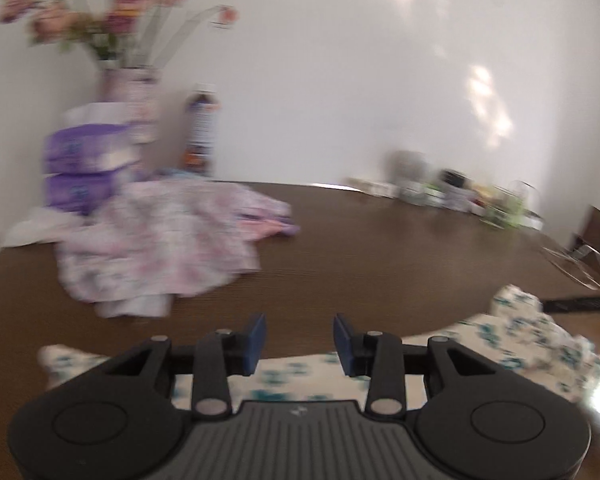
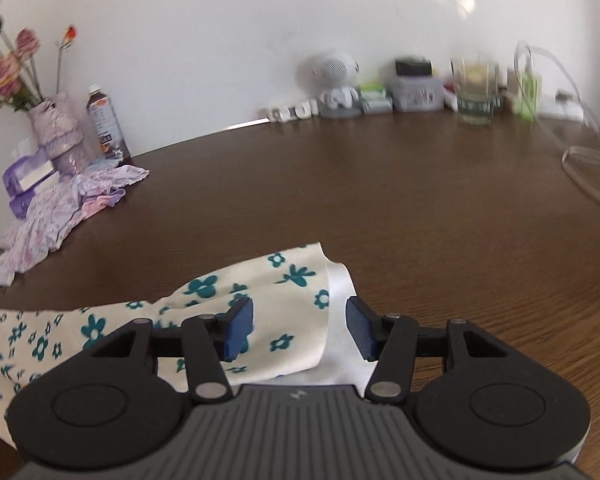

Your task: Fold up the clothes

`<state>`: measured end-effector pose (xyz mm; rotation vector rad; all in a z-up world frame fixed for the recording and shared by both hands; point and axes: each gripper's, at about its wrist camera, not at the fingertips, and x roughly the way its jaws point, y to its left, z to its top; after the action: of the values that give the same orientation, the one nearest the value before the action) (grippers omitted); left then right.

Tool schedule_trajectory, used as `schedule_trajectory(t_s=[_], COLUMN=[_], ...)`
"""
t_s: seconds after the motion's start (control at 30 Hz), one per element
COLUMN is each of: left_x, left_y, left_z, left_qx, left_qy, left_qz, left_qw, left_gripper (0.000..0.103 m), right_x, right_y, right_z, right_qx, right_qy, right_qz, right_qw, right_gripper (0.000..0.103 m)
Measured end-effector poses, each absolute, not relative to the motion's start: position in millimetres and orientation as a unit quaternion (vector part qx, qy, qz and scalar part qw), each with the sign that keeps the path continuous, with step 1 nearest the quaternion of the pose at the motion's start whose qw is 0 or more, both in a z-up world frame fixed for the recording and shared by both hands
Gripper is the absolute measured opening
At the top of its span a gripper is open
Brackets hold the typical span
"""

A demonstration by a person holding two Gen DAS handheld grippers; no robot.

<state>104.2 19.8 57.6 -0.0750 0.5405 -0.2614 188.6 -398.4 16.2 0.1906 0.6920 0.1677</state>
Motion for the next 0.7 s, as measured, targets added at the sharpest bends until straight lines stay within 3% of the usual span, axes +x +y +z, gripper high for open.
schedule_trajectory(t_s=[0.13,0.17,0.2,0.27,0.37,0.47,0.53,0.57,0.6,0.7], left_x=[116,118,121,129,134,134,133,132,132,132], left_y=[-27,-37,-44,-50,-47,-47,-48,-49,-49,-49], left_z=[42,38,33,19,4,3,4,5,5,5], left_qx=[-0.018,-0.013,-0.009,-0.006,-0.015,-0.015,-0.008,-0.005,-0.005,-0.007], left_qy=[0.288,0.294,0.303,0.327,0.332,0.329,0.327,0.326,0.326,0.325], left_qz=[-0.199,-0.21,-0.213,-0.202,-0.193,-0.19,-0.191,-0.191,-0.191,-0.194], left_qw=[0.936,0.932,0.929,0.923,0.923,0.925,0.926,0.926,0.926,0.926], left_gripper=[0.036,0.036,0.036,0.036,0.035,0.035,0.035,0.035,0.036,0.038], right_x=[196,195,193,190,181,172,170,172,175,193], right_y=[-402,-401,-401,-400,-400,-405,-408,-409,-409,-408], right_z=[6,6,5,5,6,11,20,23,26,23], right_qx=[0.101,0.093,0.086,0.071,0.048,0.045,0.025,0.007,-0.009,-0.013], right_qy=[0.348,0.35,0.352,0.356,0.359,0.35,0.332,0.327,0.322,0.332], right_qz=[0.088,0.091,0.093,0.098,0.104,0.119,0.119,0.118,0.118,0.145], right_qw=[0.928,0.928,0.928,0.927,0.926,0.928,0.935,0.938,0.939,0.932], right_gripper=[0.053,0.046,0.026,0.01,0.006,0.01,0.024,0.047,0.06,0.06])
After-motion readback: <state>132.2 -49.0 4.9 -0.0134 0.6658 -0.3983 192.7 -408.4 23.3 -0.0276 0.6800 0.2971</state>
